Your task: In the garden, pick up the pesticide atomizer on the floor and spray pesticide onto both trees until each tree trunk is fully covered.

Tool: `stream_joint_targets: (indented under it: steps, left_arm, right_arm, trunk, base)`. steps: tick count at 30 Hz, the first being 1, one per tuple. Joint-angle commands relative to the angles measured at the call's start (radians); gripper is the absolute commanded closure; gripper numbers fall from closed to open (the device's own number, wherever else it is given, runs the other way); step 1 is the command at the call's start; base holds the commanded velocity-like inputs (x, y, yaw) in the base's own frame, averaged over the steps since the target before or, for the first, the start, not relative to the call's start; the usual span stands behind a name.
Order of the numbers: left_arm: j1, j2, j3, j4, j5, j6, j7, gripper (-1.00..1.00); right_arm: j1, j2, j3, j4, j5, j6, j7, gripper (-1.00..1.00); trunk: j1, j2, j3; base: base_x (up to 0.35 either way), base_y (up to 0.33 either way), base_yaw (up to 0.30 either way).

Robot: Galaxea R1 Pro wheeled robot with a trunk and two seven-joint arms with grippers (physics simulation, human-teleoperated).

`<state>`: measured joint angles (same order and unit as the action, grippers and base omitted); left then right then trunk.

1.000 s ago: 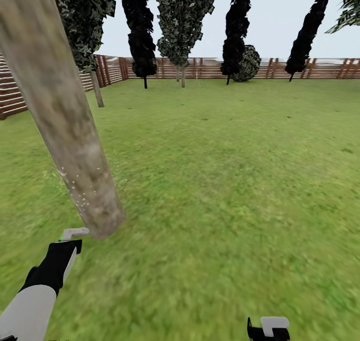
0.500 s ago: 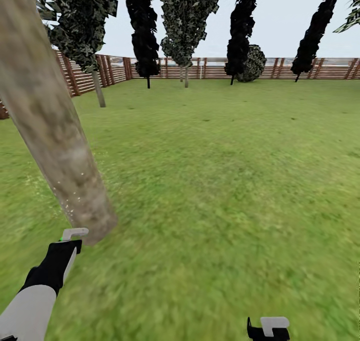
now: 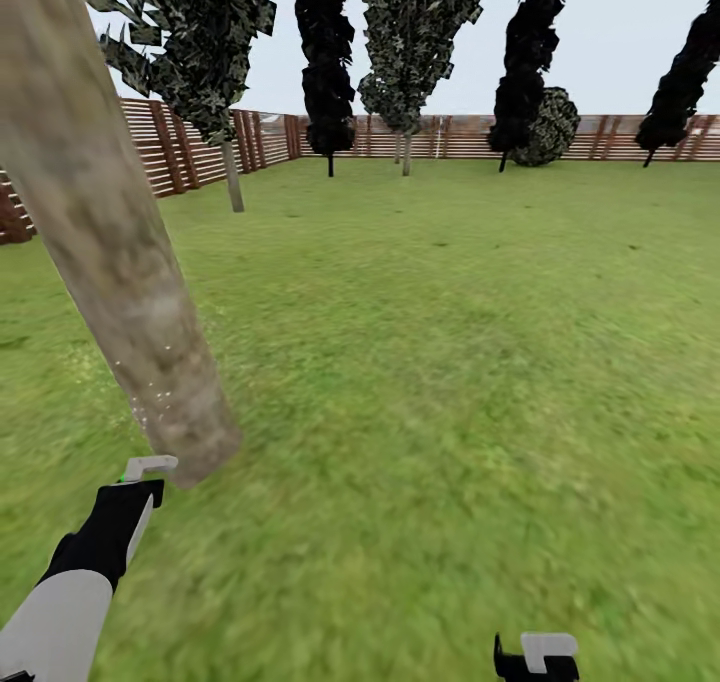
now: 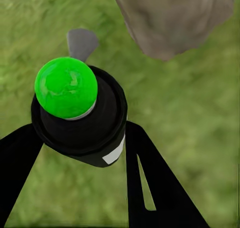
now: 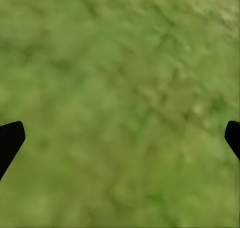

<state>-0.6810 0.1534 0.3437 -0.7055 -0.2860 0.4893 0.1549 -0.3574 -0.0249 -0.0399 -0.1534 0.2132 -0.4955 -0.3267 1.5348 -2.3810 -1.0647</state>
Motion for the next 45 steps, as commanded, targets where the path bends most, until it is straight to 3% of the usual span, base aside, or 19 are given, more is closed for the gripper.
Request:
stream_joint_targets:
  steps: [1,12,26,37,40,41,43,45]
  left_arm:
    - [0.000,0.000,0.000,0.000,-0.001,0.000,0.000,1.00]
    - [0.000,0.001,0.001,0.000,-0.001,0.000,0.000,1.00]
    - [0.000,0.003,0.005,0.000,-0.001,0.000,0.000,1.00]
    - [0.000,0.003,0.003,-0.001,0.000,0.000,-0.001,1.00]
    - [-0.004,0.008,-0.003,-0.021,0.004,0.009,-0.019,1.00]
    - [-0.008,0.013,-0.003,-0.022,0.004,0.013,-0.050,1.00]
    - [-0.015,0.016,-0.024,-0.024,-0.010,0.033,-0.124,1.00]
    - [-0.059,0.013,-0.112,-0.028,-0.044,0.138,-0.158,1.00]
  right_arm:
    - [0.000,0.000,0.000,0.000,0.000,0.000,0.000,-1.00]
    - [0.000,0.000,0.000,0.000,0.000,0.000,0.000,-1.00]
    - [0.000,0.000,0.000,0.000,0.000,0.000,0.000,-1.00]
    - [0.000,0.000,0.000,0.000,0.000,0.000,0.000,-1.00]
    - [0.000,0.000,0.000,0.000,0.000,0.000,-0.001,-1.00]
    - [0.000,0.000,0.000,0.000,0.000,0.000,-0.001,-1.00]
    - [0.000,0.000,0.000,0.000,0.000,0.000,-0.001,-1.00]
    - [0.000,0.000,0.000,0.000,0.000,0.000,-0.002,-1.00]
  trunk:
    - [0.000,0.000,0.000]
    - [0.000,0.000,0.000]
    - [0.000,0.000,0.000]
    - [0.000,0.000,0.000]
    - [0.000,0.000,0.000]
    - [0.000,0.000,0.000]
    - [0.000,0.000,0.000]
    - [0.000,0.000,0.000]
  base:
    - [0.142,-0.240,0.089]
    - [0.142,-0.240,0.022]
    - [0.145,-0.239,0.268]
    - [0.129,-0.166,0.099]
    - [-0.010,-0.008,0.276]
    - [-0.001,-0.001,0.278]
    - [0.000,0.000,0.278]
    - [0.000,0.000,0.198]
